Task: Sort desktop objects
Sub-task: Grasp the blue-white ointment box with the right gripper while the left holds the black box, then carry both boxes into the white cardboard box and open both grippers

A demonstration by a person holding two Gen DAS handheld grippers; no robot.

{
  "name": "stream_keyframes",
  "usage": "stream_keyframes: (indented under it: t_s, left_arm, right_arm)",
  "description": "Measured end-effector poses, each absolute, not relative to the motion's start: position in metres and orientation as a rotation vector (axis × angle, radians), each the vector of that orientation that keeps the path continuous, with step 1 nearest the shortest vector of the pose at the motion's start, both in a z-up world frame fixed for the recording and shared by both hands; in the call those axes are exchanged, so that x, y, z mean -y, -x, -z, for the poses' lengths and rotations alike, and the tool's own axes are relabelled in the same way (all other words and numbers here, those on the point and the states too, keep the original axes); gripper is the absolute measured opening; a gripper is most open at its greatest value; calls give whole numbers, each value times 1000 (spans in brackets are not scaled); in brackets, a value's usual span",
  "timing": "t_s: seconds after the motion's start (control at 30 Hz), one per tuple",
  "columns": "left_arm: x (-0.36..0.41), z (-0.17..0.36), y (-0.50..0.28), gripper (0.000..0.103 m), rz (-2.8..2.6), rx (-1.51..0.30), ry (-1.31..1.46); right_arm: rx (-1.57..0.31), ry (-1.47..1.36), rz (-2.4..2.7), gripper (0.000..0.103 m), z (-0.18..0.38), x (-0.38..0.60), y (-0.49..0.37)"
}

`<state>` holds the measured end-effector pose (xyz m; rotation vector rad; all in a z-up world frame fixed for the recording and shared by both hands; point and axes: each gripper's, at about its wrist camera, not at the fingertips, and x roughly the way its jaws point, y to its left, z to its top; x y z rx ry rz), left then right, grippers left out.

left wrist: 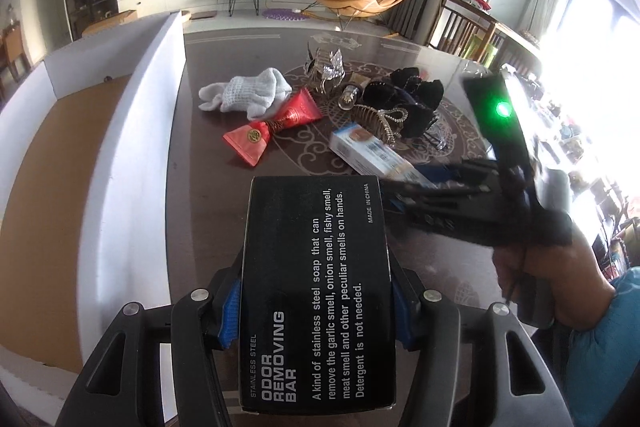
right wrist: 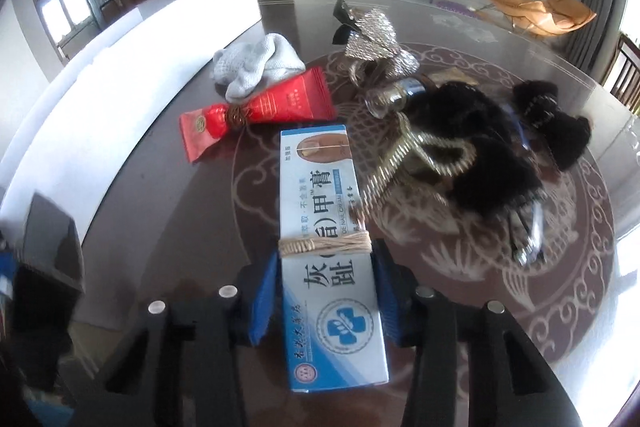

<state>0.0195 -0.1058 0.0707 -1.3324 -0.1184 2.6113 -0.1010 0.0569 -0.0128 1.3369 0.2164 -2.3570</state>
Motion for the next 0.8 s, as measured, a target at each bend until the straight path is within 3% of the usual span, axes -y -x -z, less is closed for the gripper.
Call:
stream_keyframes:
  t_s: [0.23,0.47,0.67,0.8]
  left_arm:
    - [142,-114,-37,57,-2633,173,1248]
    - [231,-150,-40,57,-2837,191,1237]
    - [318,-137,-14,57,-3001,200,1385]
    - [352,-105,13,58,-2961,193,1605]
  right_arm:
    - [40,-1322,2336,45,-17,-103,50]
    - [250,-1133,2236,45,-82,-49,56]
    - [243,-1022,2042,45,-123,84,58]
    - [82,-1039,1974,45,-104,176,49]
